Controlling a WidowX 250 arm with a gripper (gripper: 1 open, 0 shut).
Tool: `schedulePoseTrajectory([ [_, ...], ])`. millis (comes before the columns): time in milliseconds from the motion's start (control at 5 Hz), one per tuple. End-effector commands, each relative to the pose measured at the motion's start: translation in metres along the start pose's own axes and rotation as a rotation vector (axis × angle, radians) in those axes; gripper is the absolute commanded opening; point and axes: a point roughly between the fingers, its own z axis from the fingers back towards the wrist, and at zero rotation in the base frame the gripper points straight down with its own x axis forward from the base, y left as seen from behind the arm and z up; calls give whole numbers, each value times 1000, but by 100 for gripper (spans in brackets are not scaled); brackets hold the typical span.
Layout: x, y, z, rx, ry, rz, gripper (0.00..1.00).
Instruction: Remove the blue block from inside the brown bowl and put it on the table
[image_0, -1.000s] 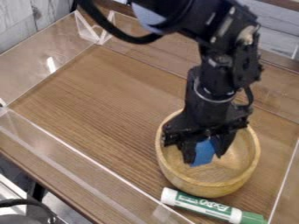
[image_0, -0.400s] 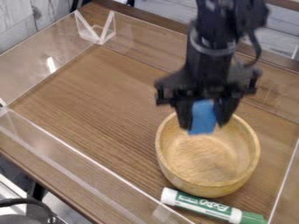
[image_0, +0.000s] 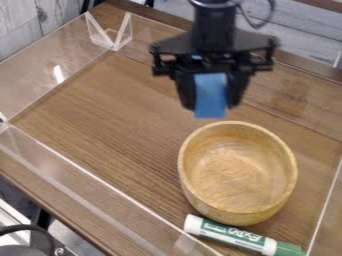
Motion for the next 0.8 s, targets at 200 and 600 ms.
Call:
schedulePoseTrajectory([
  [200, -4, 4, 4, -44, -67, -79, 0],
  [600, -3, 17, -4, -11, -91, -122, 0],
])
